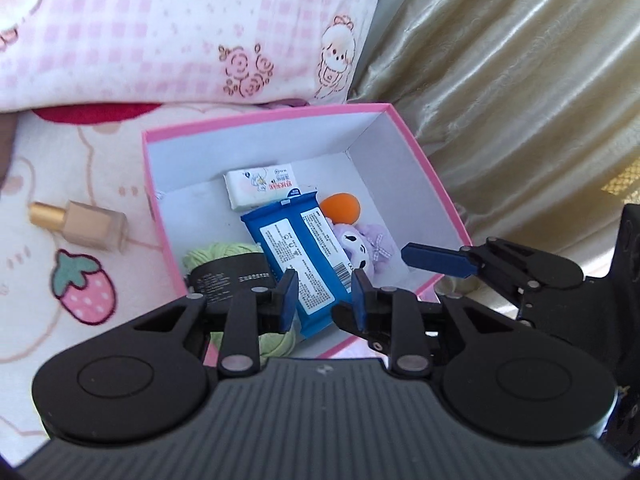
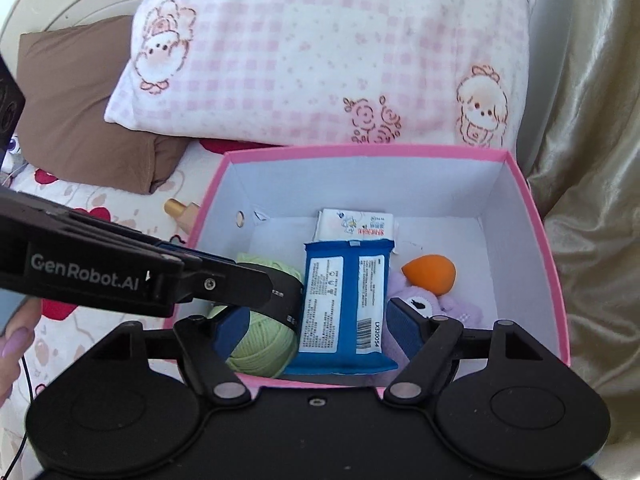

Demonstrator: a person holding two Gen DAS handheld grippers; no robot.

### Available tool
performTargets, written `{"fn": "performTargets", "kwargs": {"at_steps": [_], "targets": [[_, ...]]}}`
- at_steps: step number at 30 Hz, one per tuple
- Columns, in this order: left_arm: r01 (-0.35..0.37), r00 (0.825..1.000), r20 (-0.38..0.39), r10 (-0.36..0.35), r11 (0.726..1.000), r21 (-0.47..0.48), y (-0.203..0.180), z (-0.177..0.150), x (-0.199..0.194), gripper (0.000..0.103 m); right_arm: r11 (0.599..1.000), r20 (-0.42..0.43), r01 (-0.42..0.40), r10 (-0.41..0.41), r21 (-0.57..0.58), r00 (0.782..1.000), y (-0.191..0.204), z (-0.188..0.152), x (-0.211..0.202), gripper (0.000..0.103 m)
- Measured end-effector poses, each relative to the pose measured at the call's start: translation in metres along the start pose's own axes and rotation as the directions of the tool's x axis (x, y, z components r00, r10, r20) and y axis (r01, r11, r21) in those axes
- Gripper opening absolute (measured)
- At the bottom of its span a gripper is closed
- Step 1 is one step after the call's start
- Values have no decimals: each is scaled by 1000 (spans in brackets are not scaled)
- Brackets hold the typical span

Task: Organize objects
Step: 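Move the left gripper to the gold-capped foundation bottle and grasp it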

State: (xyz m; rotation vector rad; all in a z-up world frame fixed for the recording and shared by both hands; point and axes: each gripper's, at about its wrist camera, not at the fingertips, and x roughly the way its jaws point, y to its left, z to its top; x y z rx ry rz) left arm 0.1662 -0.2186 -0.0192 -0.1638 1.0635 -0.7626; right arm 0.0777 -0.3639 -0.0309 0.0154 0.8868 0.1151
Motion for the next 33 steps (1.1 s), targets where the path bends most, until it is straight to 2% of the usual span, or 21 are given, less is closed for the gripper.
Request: {"fn": "performTargets", "kwargs": {"at_steps": [8, 12, 14, 20, 27, 31, 33], "targets": [[-59, 993, 100, 58, 998, 13, 25, 6, -82, 34, 989, 109, -98, 111, -111, 988, 61, 21, -47, 84], [-111, 983, 150, 110, 994, 0, 53, 3, -113, 47, 975, 137, -151, 174, -162, 975, 96, 26, -49, 91], [-143, 978, 148, 144, 990, -17, 70, -2, -119, 48, 969, 137, -170, 195, -179, 971, 113, 27, -42, 91], [-145, 978, 132, 160, 982, -117, 133, -22, -105, 49, 959, 84, -223, 240, -175, 967, 148, 23, 14, 91], [-108, 981, 139, 132, 980, -170, 192, -34, -68, 49, 984, 98, -132, 145, -123, 985, 174, 7, 90, 91], [-93, 982, 140, 124, 973, -212, 223, -32, -48, 49, 993, 116, -113, 112, 10, 987, 181, 3, 123, 91], [-84, 980, 158, 118, 975, -208, 233, -29, -37, 47, 996, 146, -68, 58, 59, 988, 183, 1, 136, 91]]}}
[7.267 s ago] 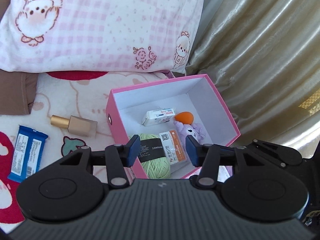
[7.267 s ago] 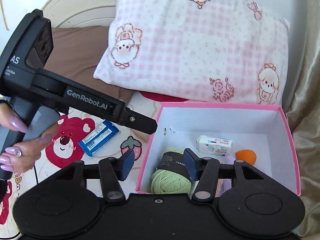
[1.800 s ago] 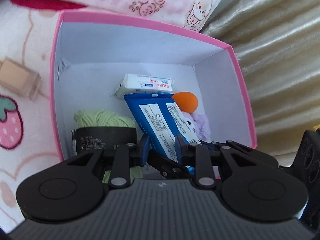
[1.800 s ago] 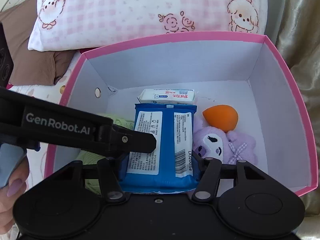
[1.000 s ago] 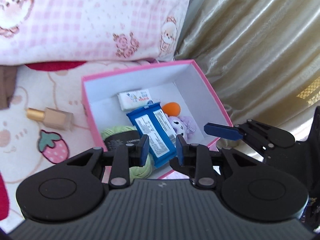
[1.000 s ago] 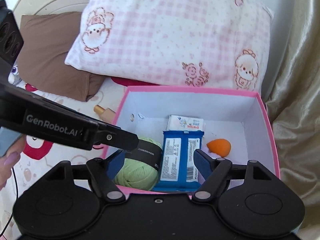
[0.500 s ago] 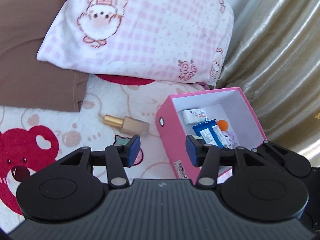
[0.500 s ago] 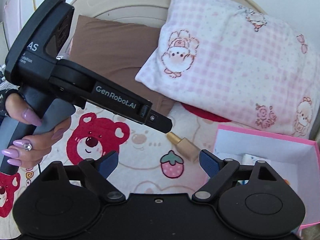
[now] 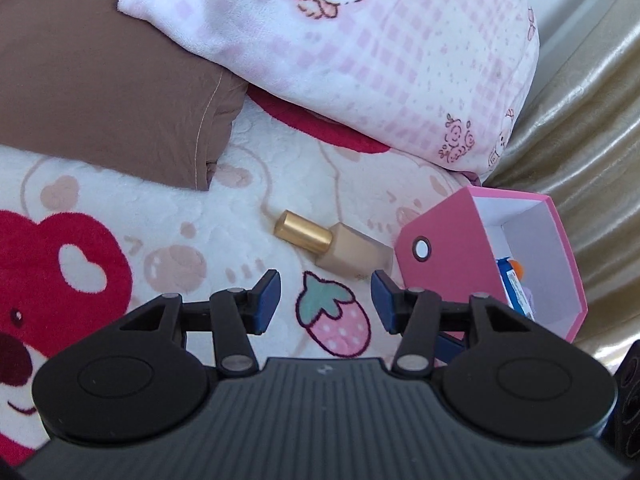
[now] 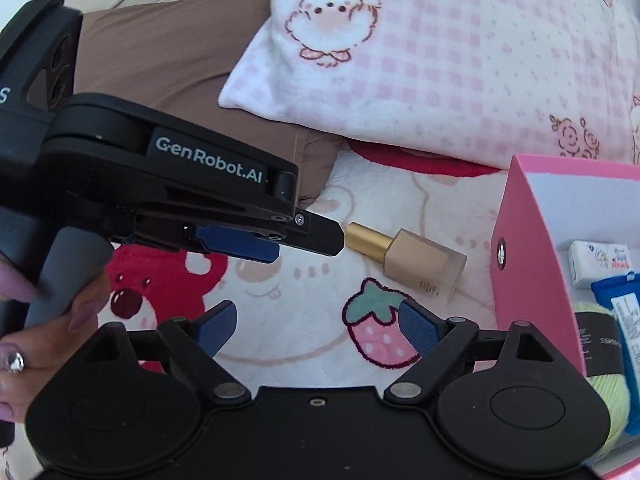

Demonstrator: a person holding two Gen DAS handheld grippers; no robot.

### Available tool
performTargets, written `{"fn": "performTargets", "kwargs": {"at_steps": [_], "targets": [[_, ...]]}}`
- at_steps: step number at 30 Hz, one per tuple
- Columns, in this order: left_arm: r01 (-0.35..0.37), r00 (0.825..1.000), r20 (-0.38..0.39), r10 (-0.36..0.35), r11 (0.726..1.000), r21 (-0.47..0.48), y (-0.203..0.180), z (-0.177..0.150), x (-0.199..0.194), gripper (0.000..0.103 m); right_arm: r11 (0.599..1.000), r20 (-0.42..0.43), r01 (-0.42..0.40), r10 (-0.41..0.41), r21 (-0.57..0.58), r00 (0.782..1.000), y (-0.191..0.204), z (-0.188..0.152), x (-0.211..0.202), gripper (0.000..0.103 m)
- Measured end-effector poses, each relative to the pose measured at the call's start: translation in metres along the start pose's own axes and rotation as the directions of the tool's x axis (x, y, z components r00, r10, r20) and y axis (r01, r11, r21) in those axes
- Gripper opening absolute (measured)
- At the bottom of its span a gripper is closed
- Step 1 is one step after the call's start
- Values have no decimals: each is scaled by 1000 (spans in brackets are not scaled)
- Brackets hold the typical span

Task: Organize objects
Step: 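Move the left gripper to the gold-capped foundation bottle and grasp it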

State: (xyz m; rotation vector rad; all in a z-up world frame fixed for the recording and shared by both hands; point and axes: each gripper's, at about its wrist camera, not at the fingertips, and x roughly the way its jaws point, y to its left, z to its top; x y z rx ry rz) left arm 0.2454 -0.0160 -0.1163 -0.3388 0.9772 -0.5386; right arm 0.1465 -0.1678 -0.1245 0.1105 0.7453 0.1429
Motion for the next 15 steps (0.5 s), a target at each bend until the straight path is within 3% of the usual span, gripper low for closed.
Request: {"fn": "performTargets", "kwargs": {"at_steps": [5, 7, 10, 11, 15], "targets": [[-7, 1000, 24, 6, 999, 38, 17, 7, 33, 46, 989, 11, 135, -136, 58, 991, -2, -11, 37, 90], [-2, 1000, 30, 1, 999, 34, 22, 10, 42, 46, 978, -1, 204, -204, 36, 979, -2, -15, 51, 89], [13, 999, 36, -14, 1000, 17, 29, 15, 55, 46, 953, 49, 301, -303, 41, 952, -6, -19, 62, 89], [18, 999, 38, -18, 1000, 13, 31, 16, 59, 46, 946, 50, 319, -321, 55, 946, -10, -20, 64, 88], [27, 999, 29, -27, 1000, 8, 33, 21, 76, 43, 955, 50, 275, -282, 115, 958, -21, -15, 78, 88]]}}
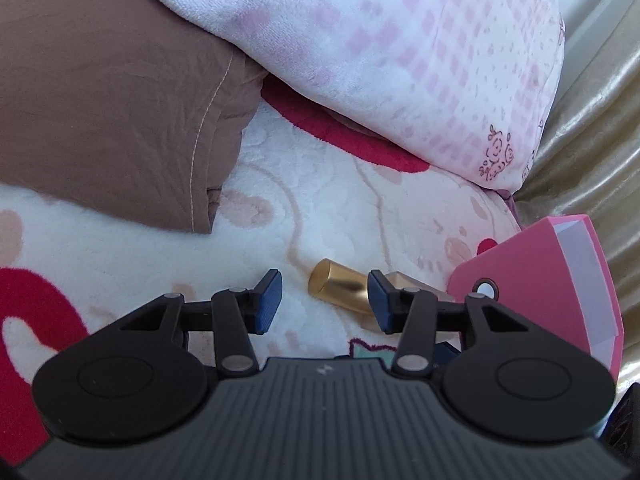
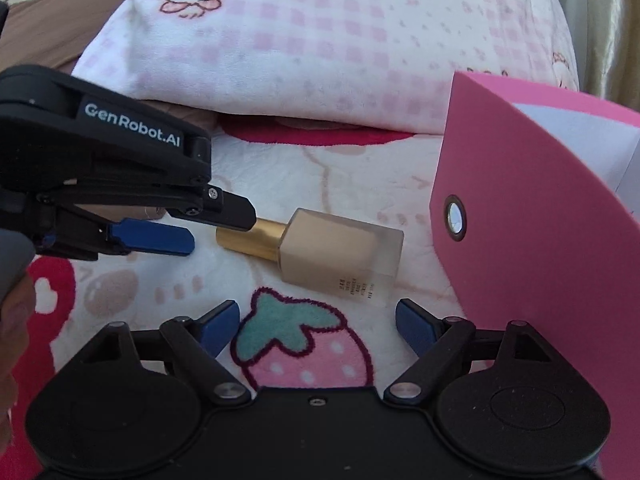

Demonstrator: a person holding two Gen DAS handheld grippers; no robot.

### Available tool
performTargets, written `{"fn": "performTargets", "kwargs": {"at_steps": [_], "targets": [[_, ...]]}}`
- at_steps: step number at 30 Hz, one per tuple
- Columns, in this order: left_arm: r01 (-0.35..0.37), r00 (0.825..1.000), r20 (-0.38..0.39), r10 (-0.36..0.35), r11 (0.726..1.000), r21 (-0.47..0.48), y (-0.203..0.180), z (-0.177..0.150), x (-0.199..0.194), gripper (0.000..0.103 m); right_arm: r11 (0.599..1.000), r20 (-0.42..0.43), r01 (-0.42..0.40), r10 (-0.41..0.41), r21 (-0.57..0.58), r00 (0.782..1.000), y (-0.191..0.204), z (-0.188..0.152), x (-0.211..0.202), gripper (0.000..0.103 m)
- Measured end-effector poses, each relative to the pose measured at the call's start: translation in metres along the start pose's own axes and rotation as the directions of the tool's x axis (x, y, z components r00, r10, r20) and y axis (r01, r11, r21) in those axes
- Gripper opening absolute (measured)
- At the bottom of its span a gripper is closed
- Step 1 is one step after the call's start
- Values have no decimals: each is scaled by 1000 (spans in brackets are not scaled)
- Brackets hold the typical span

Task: Organize objects
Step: 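Move the left gripper to the gold-capped foundation bottle and grasp it, then lift the foundation bottle with the left gripper toward the pink box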

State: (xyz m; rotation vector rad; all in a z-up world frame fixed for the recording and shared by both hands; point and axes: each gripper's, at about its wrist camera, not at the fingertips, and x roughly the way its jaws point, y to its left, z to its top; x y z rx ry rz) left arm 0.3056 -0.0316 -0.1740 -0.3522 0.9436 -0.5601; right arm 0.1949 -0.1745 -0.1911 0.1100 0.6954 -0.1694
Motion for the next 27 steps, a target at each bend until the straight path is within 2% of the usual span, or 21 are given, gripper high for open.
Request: {"fn": "performTargets", "kwargs": {"at_steps": [3, 9, 13, 16, 18, 20, 27], "targets": [[25, 1000, 6, -25, 999, 27, -4, 2, 7, 31, 999, 11, 3, -2, -37, 1000, 2, 3, 7, 89], [44, 999, 14, -43, 998, -48, 3, 1, 6, 27, 998, 43, 25, -22, -66, 999, 9, -5, 9, 92], [47, 999, 27, -46, 998, -50, 3, -6, 0, 27, 998, 29, 26, -25, -54, 999, 9, -1, 9, 92], [46, 999, 26, -45, 998, -51, 4, -9, -5, 27, 998, 35, 7, -5, -68, 999, 4, -3, 4, 86], [53, 998, 19, -52, 996, -71, 9, -12, -7, 26, 997, 52, 7, -3, -78, 999, 0, -4, 6, 75], [57, 998, 30, -55, 995, -78, 9, -16, -11, 26, 997, 54, -3, 7, -80, 999, -3, -4, 3, 70], [57, 998, 43, -54, 995, -79, 6, -29, -26, 25, 995, 10, -58, 59, -78, 998, -9, -4, -6, 69]]}}
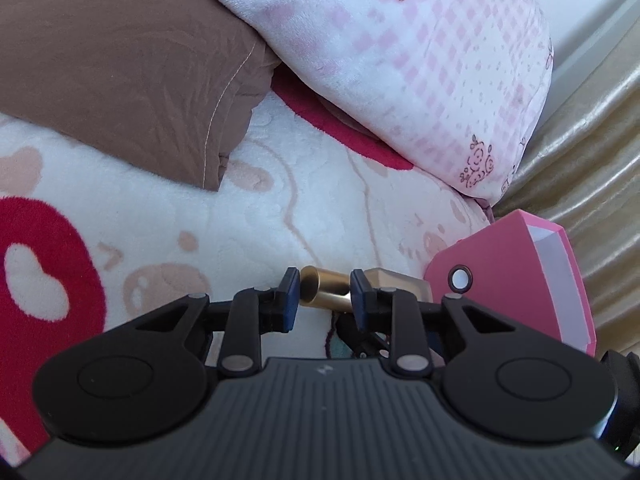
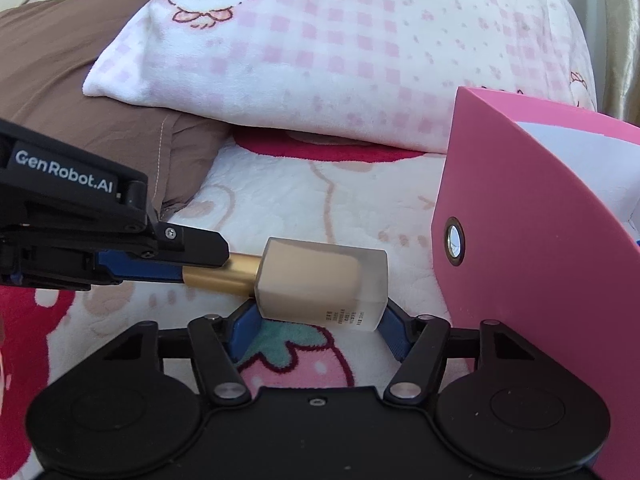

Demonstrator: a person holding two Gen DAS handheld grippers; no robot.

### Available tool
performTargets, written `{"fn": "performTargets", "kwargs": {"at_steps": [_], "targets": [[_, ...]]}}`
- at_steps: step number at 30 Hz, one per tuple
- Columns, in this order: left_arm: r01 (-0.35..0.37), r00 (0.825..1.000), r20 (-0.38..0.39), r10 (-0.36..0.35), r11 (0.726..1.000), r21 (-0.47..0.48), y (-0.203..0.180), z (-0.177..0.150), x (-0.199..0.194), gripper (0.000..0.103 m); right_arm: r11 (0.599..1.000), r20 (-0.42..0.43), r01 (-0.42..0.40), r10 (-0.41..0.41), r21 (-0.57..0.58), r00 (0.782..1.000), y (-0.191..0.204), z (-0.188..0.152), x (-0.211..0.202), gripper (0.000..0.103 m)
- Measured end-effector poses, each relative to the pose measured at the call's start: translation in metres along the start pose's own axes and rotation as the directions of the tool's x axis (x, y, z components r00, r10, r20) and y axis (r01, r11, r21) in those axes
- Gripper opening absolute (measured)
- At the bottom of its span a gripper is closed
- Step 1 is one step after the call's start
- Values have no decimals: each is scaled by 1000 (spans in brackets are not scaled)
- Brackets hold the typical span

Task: Organize objects
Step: 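Lift the foundation bottle with the left gripper toward the pink box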

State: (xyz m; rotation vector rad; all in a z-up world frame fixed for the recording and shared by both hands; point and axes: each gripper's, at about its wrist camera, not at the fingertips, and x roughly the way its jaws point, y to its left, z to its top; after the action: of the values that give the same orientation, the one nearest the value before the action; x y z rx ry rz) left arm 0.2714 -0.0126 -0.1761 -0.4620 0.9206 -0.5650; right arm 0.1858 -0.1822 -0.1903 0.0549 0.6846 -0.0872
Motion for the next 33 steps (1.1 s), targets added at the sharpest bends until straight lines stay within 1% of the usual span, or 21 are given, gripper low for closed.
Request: {"fn": "performTargets", "kwargs": {"at_steps": [4, 8, 11, 13, 17, 20, 24, 26, 28, 30, 33], "targets": [[-4, 1000, -26, 5, 1000, 8, 3, -14, -18, 25, 999, -42, -52, 52, -12, 998, 5, -10, -19, 68], [-13, 999, -49, 13, 1000, 9, 6, -34, -42, 25, 992, -101, -123, 121, -17, 988, 8, -20, -33, 68], [-19, 999, -30, 20, 1000, 14, 7, -50, -56, 25, 986, -131, -164, 158, -39, 979, 10, -24, -40, 69], [-23, 999, -31, 24, 999, 25, 7, -58, -57, 25, 982, -145, -184, 175, -47, 974, 8, -26, -39, 69], [-54, 998, -23, 55, 998, 44, 4, -64, -55, 25, 979, -151, -189, 176, -76, 973, 10, -26, -37, 70], [-57, 998, -24, 58, 998, 27, 8, -64, -52, 25, 978, -158, -194, 180, -79, 971, 9, -26, -34, 71], [-69, 997, -28, 70, 997, 24, 9, -62, -48, 25, 977, -141, -191, 177, -96, 974, 8, -26, -30, 78], [-76, 997, -21, 77, 997, 31, 8, -62, -46, 25, 976, -130, -190, 176, -103, 976, 8, -27, -28, 79], [-77, 997, -16, 77, 997, 32, 8, -62, -45, 26, 974, -116, -197, 184, -113, 976, 9, -28, -28, 79], [-72, 997, -10, 72, 997, 32, 8, -60, -44, 27, 969, -104, -216, 204, -122, 973, 7, -29, -28, 75], [-55, 998, 8, 54, 998, 25, 9, -62, -46, 28, 966, -96, -229, 218, -124, 971, 4, -29, -30, 74]]}}
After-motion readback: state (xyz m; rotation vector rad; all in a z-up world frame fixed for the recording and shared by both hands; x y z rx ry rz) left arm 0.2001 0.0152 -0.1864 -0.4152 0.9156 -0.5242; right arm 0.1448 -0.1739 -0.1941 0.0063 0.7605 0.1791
